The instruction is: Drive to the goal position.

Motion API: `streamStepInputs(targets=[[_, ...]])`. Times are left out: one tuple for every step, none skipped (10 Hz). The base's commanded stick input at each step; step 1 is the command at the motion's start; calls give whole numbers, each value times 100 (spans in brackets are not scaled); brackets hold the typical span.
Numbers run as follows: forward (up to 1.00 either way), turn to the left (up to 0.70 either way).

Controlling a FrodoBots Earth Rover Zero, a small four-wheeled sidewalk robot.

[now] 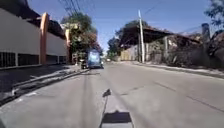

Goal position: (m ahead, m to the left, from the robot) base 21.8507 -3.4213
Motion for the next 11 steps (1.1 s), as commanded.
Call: streamStepInputs(targets=[[100, 0], [100, 0], [100, 0], [100, 0], [100, 0], [100, 0], [100, 0], [100, 0], [100, 0], [100, -18], [100, -35]])
